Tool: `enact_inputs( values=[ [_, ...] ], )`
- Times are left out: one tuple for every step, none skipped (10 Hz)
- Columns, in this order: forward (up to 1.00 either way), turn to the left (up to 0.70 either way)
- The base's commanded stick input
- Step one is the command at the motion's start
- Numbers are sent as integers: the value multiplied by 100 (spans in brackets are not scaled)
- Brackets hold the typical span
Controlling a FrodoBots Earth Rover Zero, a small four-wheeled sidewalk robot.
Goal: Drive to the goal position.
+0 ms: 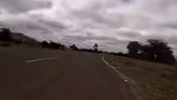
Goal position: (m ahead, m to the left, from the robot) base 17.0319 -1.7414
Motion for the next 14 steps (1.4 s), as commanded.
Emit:
enact_inputs(
  values=[
    [60,-15],
    [60,-15],
    [60,-15],
    [60,-15],
    [60,-15],
    [60,-15],
    [60,-15],
    [60,-15],
    [60,-15],
    [60,-15],
    [60,-15],
    [60,-15],
    [60,-15],
    [60,-15]
  ],
)
